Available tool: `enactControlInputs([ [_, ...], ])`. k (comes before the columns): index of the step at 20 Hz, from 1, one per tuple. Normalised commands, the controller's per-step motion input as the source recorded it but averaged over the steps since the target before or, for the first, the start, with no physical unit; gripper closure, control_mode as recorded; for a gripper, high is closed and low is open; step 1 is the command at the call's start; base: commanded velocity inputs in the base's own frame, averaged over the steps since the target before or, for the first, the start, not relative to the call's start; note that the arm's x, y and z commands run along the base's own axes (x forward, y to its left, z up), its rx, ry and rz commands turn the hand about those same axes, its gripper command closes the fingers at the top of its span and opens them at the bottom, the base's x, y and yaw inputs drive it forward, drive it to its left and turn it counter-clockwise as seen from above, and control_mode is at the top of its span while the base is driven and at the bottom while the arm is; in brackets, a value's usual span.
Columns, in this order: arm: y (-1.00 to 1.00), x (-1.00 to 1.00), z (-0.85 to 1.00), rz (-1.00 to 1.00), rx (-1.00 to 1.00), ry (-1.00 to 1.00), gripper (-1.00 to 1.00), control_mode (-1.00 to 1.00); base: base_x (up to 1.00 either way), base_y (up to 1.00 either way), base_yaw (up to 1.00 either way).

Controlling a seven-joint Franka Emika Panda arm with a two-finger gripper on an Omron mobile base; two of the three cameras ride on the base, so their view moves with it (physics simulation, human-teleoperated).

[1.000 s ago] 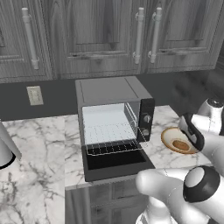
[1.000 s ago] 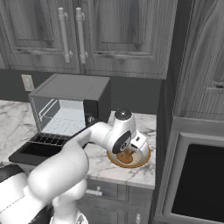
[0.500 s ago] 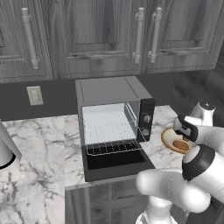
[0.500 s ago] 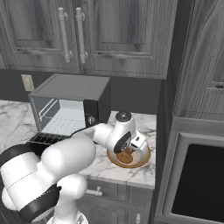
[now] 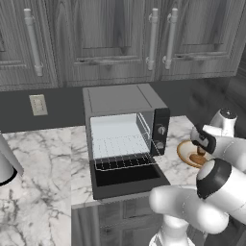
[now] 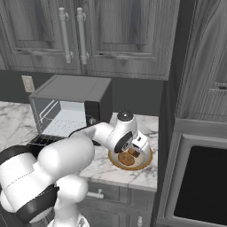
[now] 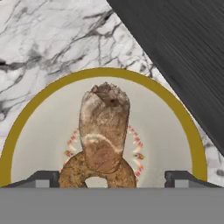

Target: Pick up the heated bread from the toaster oven and place it in the bowl. Then move the bread bowl to the dining counter.

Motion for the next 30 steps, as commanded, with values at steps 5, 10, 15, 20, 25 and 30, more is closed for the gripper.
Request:
enactControlInputs([
  [5, 0.00, -0.81, 0.25, -0.18, 0.06, -0.06, -1.00, -1.00, 0.00, 0.00, 0.00],
  [10, -0.03, -0.78, -0.09, -0.39, 0.17, 0.00, -1.00, -1.00, 0.00, 0.00, 0.00],
  [15, 0.00, -0.07, -0.13, -0.30, 0.23, 0.00, -1.00, -1.00, 0.00, 0.00, 0.00],
  [20, -0.15, 0.14, -0.19, -0.13, 0.14, 0.00, -1.00, -1.00, 0.00, 0.00, 0.00],
  [25, -0.35, 0.15, -0.31, -0.01, 0.07, 0.00, -1.00, -1.00, 0.00, 0.00, 0.00],
  [30, -0.29, 0.23, -0.22, 0.00, 0.03, 0.00, -1.00, -1.00, 0.00, 0.00, 0.00],
])
